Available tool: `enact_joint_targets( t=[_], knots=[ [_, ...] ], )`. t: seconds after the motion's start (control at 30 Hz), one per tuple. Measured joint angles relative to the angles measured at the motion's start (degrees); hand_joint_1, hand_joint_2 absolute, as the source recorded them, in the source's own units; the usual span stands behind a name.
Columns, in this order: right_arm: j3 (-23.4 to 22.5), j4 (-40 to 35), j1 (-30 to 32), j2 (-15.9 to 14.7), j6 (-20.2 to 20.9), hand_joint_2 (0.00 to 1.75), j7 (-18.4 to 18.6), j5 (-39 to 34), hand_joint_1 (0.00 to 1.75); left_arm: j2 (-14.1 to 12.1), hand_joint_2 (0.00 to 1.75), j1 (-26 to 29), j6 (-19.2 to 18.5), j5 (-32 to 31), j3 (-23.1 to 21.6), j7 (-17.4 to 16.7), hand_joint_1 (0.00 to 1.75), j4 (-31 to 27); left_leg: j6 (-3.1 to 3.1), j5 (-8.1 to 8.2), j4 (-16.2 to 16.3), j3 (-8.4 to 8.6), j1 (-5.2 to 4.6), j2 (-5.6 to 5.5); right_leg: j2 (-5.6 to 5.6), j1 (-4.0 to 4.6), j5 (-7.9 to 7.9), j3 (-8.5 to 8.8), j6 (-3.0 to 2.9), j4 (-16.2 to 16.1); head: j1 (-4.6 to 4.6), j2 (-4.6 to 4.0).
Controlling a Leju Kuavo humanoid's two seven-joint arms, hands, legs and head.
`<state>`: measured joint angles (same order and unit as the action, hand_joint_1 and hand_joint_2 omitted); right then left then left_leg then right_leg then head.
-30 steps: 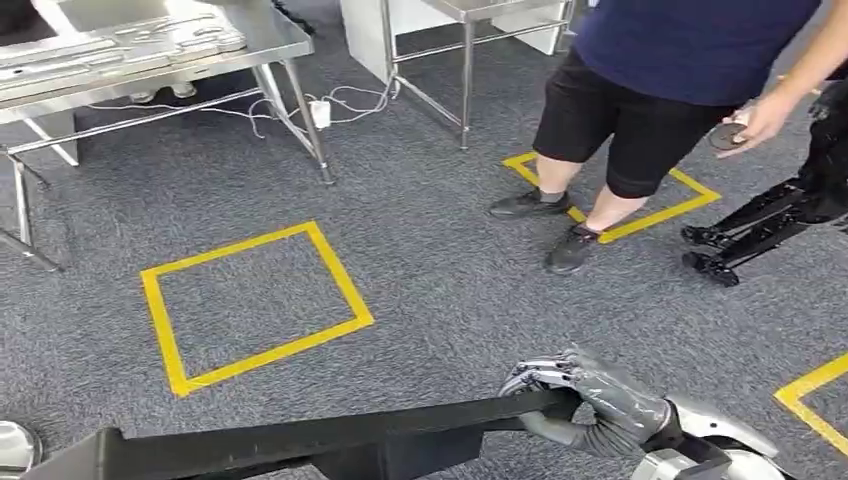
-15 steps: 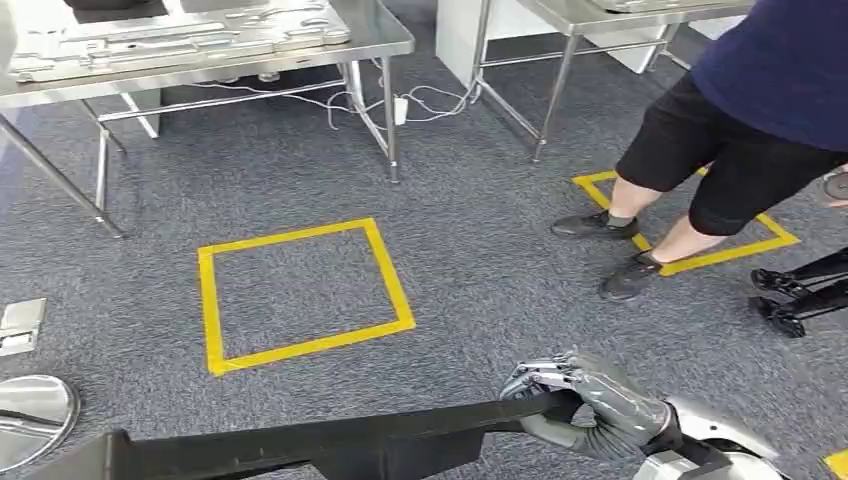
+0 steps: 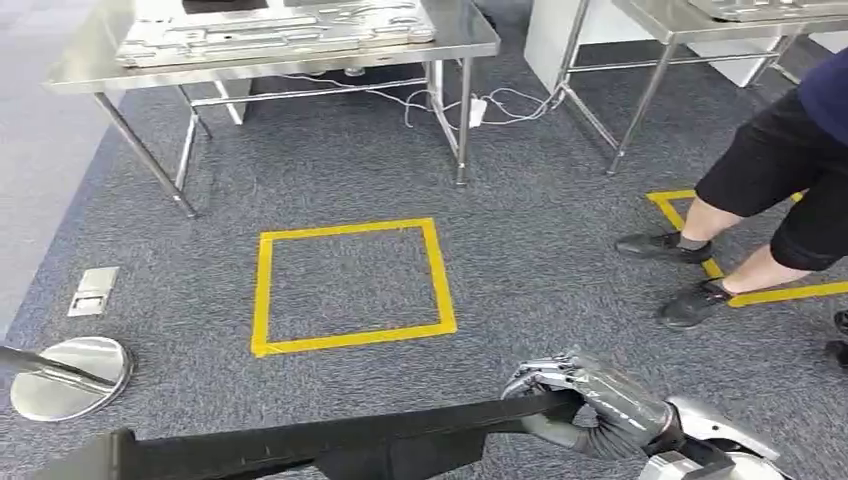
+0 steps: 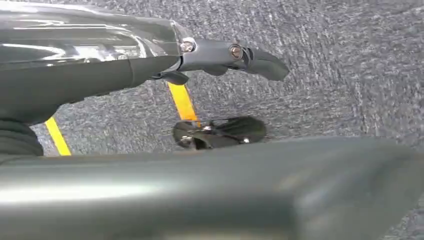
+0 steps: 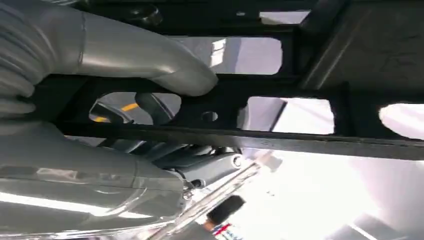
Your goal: Take the parts from the cabinet and place them on the table.
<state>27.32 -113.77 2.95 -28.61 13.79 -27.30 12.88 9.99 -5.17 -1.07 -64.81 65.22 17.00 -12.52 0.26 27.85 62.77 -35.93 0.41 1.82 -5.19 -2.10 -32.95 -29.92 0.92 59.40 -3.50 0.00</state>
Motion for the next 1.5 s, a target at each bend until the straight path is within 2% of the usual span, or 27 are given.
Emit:
enact_joint_targets(
  t=[0.03,0.07,0.13,0.17,0.2,0.23,0.27,0.3,0.33,0.37,0.4,0.43,0.5,0.53,0.57,0.6,0.63,0.67,0.93,1.03,1.07,1.5],
  knots=[
    [0.0,0.0,0.1,0.0,0.0,1.75,0.0,0.0,1.75,0.0,1.75,-0.2,0.0,0.0,0.0,0.0,0.0,0.0,0.31,1.1,-1.0,0.67,-0.86,2.42,-0.48,0.31,-0.28,0.19,0.39,-0.1,0.0,0.0],
    [0.0,0.0,0.1,0.0,0.0,1.75,0.0,0.0,1.75,0.0,1.75,-0.3,-0.1,0.0,0.0,0.2,0.0,0.0,0.9,1.39,-2.1,0.84,-1.04,2.36,-0.91,0.44,-0.49,0.17,0.77,0.0,0.0,0.0],
    [0.0,-0.1,-0.1,0.0,-0.1,1.75,0.0,0.0,1.75,0.0,1.75,-0.2,-0.1,0.2,0.0,0.2,0.0,0.0,1.35,1.58,-1.8,0.49,-1.22,1.29,-2.08,0.43,-0.51,0.54,1.28,-0.5,-0.02,0.0],
    [-0.1,-0.1,-0.2,0.0,-0.1,1.75,0.0,-0.1,1.75,0.0,1.75,0.0,-0.1,0.3,0.0,0.3,0.0,0.0,1.74,1.48,-2.2,0.61,-1.18,0.76,-2.62,0.42,-0.55,0.97,1.73,-0.8,0.0,0.0],
    [-0.2,-0.2,-0.3,0.0,0.0,1.75,0.0,-0.2,1.75,0.0,1.75,0.2,-0.1,0.4,0.0,0.3,0.0,0.0,2.23,1.18,-2.8,1.18,-0.53,0.47,-1.47,0.11,-1.2,1.29,2.04,-0.7,0.04,0.0],
    [-0.2,-0.3,-0.3,-0.1,0.0,1.75,-0.1,-0.3,1.75,0.0,1.75,0.0,-0.1,0.4,0.0,0.4,0.0,0.0,2.52,1.21,-3.0,1.37,-0.55,0.17,1.79,0.17,-2.2,0.79,1.92,0.8,0.0,0.0],
    [-0.2,-0.3,-0.2,-0.2,0.0,1.75,-0.1,-0.5,1.75,0.0,1.75,-0.3,-0.1,0.4,0.0,0.4,0.0,0.0,2.87,1.26,-3.0,1.42,-0.52,-0.12,3.59,0.22,-4.1,-0.97,1.74,4.2,0.15,0.0],
    [-0.4,-0.3,0.0,-0.2,0.1,1.75,-0.1,-0.5,1.75,0.0,1.75,-0.5,-0.2,0.4,0.0,0.4,0.0,0.0,3.04,1.37,-3.0,1.49,-0.55,-0.5,4.45,0.27,-6.03,-3.4,1.67,8.6,0.15,0.0],
    [-0.3,-0.3,0.1,-0.2,0.1,1.75,-0.1,-0.5,1.75,0.0,1.75,-0.5,-0.2,0.5,0.0,0.4,0.0,0.0,3.24,1.5,-3.0,1.6,-0.68,-0.86,4.78,0.36,-7.5,-6.06,1.66,13.1,0.15,0.0],
    [-0.3,-0.3,0.2,-0.2,0.1,1.75,-0.1,-0.5,1.75,0.0,1.75,-0.5,-0.4,0.5,0.0,0.3,0.0,0.0,3.37,1.61,-3.0,1.74,-0.79,-1.18,4.85,0.44,-7.73,-8.09,1.7,16.1,0.15,0.0],
    [-0.4,-0.3,0.2,-0.2,0.0,1.75,-0.2,-0.5,1.75,0.0,1.75,-0.4,-0.4,0.5,0.0,0.3,0.0,0.0,3.39,1.77,-3.0,2.01,-0.85,-1.48,4.84,0.44,-6.44,-8.74,1.72,16.1,0.15,0.0],
    [-0.4,-0.3,0.2,-0.2,0.0,1.75,-0.2,-0.5,1.75,0.0,1.75,-0.4,-0.5,0.5,0.0,0.3,0.0,0.0,3.38,2.0,-3.0,2.34,-0.88,-1.84,4.85,0.44,-3.85,-8.11,1.67,13.6,0.15,0.0],
    [-0.4,-0.3,0.2,-0.2,0.0,1.75,-0.3,-0.5,1.75,0.0,1.75,-0.5,-0.6,0.6,0.0,0.4,0.0,0.0,3.07,2.53,-3.0,3.24,-0.88,-2.36,4.98,0.45,2.13,-4.78,1.45,4.5,0.15,0.0],
    [-0.4,-0.3,0.2,-0.2,0.0,1.75,-0.3,-0.5,1.75,0.0,1.75,-0.5,-0.7,0.6,0.0,0.4,0.0,0.0,2.8,2.82,-3.0,3.37,-0.87,-2.51,5.28,0.52,3.06,-3.58,1.11,1.6,0.15,0.0],
    [-0.4,-0.3,0.2,-0.2,0.0,1.75,-0.3,-0.5,1.75,0.0,1.75,-0.6,-0.7,0.6,0.0,0.4,0.0,0.0,2.42,3.08,-2.5,3.31,-1.27,-2.83,5.34,0.73,2.67,-3.13,1.05,0.2,0.13,0.0],
    [-0.4,-0.4,0.2,-0.2,0.0,1.75,-0.4,-0.5,1.75,0.0,1.75,-0.5,-0.7,0.7,0.0,0.4,0.0,0.0,2.2,2.97,-2.8,3.16,-1.12,-2.84,5.3,0.82,2.62,-3.3,0.87,0.3,0.11,0.0],
    [-0.5,-0.4,0.2,-0.2,0.0,1.75,-0.4,-0.5,1.75,0.0,1.75,-0.4,-0.8,0.7,0.0,0.4,0.0,0.0,2.87,3.2,-2.6,3.2,-1.18,-2.85,5.29,0.76,2.66,-3.25,0.97,0.1,0.13,0.0],
    [-0.5,-0.4,0.2,-0.2,0.0,1.75,-0.4,-0.5,1.75,0.0,1.75,-0.4,-0.8,0.7,0.0,0.4,0.0,0.0,2.9,3.19,-2.7,3.3,-1.15,-2.84,5.34,0.81,2.62,-3.21,0.96,0.1,0.09,0.0],
    [-0.4,-0.4,0.2,-0.2,-0.1,1.75,-0.5,-0.5,1.75,0.0,1.75,-0.5,-1.0,0.9,0.2,0.3,0.0,0.1,2.66,3.1,-3.4,3.76,-1.1,-2.85,5.31,0.94,2.27,-3.09,0.43,0.2,0.11,0.0],
    [-0.5,-0.4,0.2,-0.2,-0.1,1.75,-0.6,-0.6,1.75,0.0,1.75,-0.5,-1.1,0.9,0.2,0.3,0.0,0.1,2.01,3.19,-3.4,3.76,-1.05,-2.85,5.3,0.95,2.21,-3.08,0.35,0.2,0.11,0.0],
    [-0.5,-0.4,0.2,-0.2,-0.1,1.75,-0.6,-0.6,1.75,0.0,1.75,-0.5,-1.1,0.9,0.2,0.3,0.0,0.1,1.97,3.22,-3.5,3.76,-1.05,-2.84,5.3,0.98,2.21,-3.08,0.35,0.2,0.11,0.0],
    [-0.5,-0.4,0.2,0.0,-0.1,1.75,-0.6,-0.7,1.75,0.0,1.75,-0.5,-1.1,0.9,0.3,0.3,0.0,0.1,1.95,3.25,-3.4,3.86,-1.31,-2.84,5.3,0.75,2.2,-2.83,0.4,0.0,0.11,0.0]
  ],
)
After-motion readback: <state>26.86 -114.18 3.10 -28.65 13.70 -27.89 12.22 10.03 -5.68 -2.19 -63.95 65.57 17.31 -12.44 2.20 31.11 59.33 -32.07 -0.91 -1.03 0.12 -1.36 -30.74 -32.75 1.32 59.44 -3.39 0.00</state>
